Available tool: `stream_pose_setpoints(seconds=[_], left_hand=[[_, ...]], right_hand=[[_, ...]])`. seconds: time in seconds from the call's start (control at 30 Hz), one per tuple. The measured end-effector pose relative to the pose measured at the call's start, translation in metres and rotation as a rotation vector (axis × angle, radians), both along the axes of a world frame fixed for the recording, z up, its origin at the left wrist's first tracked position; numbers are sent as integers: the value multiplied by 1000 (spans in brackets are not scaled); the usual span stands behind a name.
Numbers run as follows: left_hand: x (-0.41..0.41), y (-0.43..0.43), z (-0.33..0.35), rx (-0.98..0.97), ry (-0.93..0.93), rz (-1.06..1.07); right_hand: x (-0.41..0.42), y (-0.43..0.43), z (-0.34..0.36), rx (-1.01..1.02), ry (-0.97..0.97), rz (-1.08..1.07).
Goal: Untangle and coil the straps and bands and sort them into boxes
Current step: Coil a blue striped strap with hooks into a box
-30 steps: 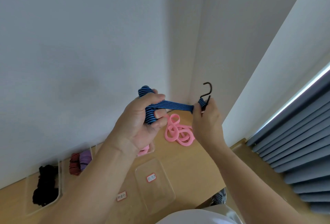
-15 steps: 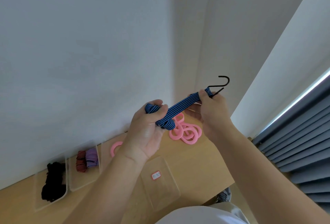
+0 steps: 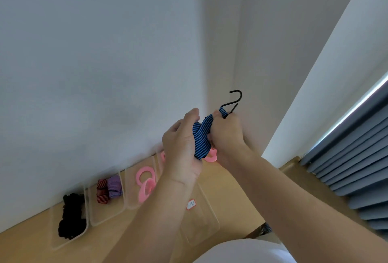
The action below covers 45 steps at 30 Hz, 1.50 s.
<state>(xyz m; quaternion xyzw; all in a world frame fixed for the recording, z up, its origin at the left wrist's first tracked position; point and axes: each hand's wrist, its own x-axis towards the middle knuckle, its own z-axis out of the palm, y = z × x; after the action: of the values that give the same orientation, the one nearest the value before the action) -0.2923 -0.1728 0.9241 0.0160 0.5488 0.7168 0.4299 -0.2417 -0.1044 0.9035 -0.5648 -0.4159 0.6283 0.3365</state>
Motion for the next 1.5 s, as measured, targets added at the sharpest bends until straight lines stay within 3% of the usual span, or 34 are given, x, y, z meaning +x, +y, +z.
stream_pose_setpoints(seconds=[0.17, 0.3, 0.4, 0.57, 0.7, 0.8, 0.97, 1.07, 1.17, 1.3, 1.5], left_hand=[[14, 1, 4, 66, 116, 109], [24, 3, 5, 60, 210, 53], [21, 3, 6, 48, 298, 36], [3, 6, 5, 89, 233, 128], [-4, 4, 5, 101, 253, 17], [-3, 6, 5, 89, 243, -44], [9, 14, -5, -62, 565, -48], [17, 14, -8, -69, 627, -128], [17, 12, -7, -8, 522, -91], [2, 11, -8, 53, 424, -67], [-18, -12, -6, 541, 235, -463]], right_hand=[[-11, -10, -5, 148, -11, -97], [-6, -16, 7, 414, -103, -163], [-5, -22, 14, 535, -63, -169], [-7, -26, 12, 429, -56, -149], [-7, -25, 9, 311, -8, -107], [-5, -29, 8, 392, -32, -94], [-1, -29, 3, 549, -56, -107], [7, -24, 1, 551, -9, -65], [6, -27, 1, 631, -65, -14], [6, -23, 0, 582, -37, -78], [8, -2, 8, 220, 114, -120]])
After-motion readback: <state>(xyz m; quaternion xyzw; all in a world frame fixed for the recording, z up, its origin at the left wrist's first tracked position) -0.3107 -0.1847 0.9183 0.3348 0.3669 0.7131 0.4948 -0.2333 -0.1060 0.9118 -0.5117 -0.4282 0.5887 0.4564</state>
